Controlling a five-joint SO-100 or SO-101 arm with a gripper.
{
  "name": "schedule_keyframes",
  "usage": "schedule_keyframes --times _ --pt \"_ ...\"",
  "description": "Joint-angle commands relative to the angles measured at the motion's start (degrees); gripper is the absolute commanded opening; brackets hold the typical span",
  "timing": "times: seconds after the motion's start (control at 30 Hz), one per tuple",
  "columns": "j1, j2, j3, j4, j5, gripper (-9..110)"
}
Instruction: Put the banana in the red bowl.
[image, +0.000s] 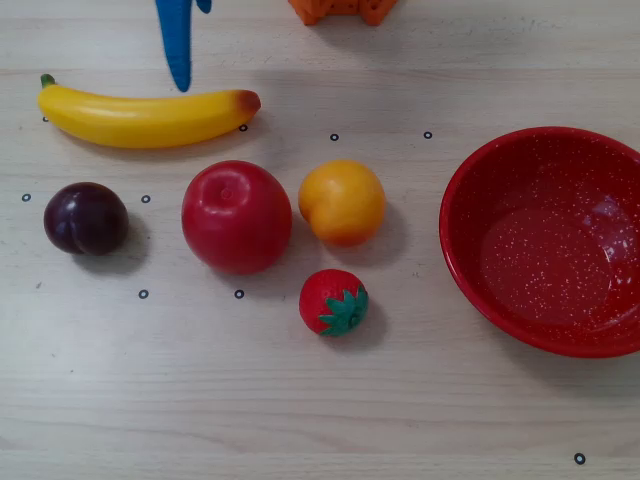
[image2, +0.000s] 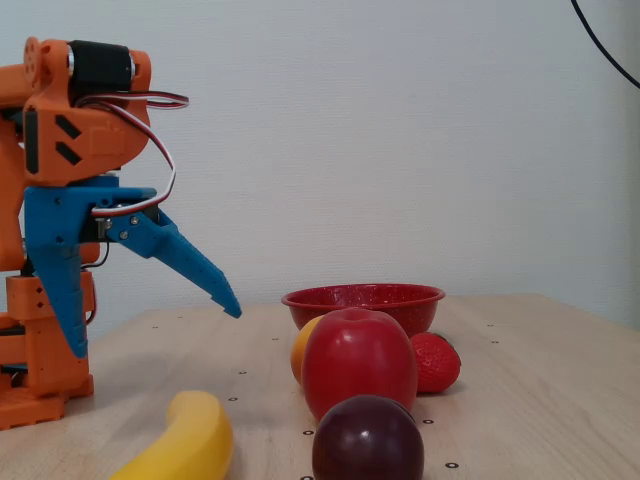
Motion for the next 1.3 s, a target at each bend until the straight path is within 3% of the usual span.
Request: schedule_keyframes --times 0.0,0.5,1.27 --pt "-1.67 -0.70 -6.86 -0.53 2.29 56" --pt "-11.69 -18.46 -20.92 -5.45 12.22 63" --pt "-10.90 -32.26 -28.74 -9.58 15.47 65"
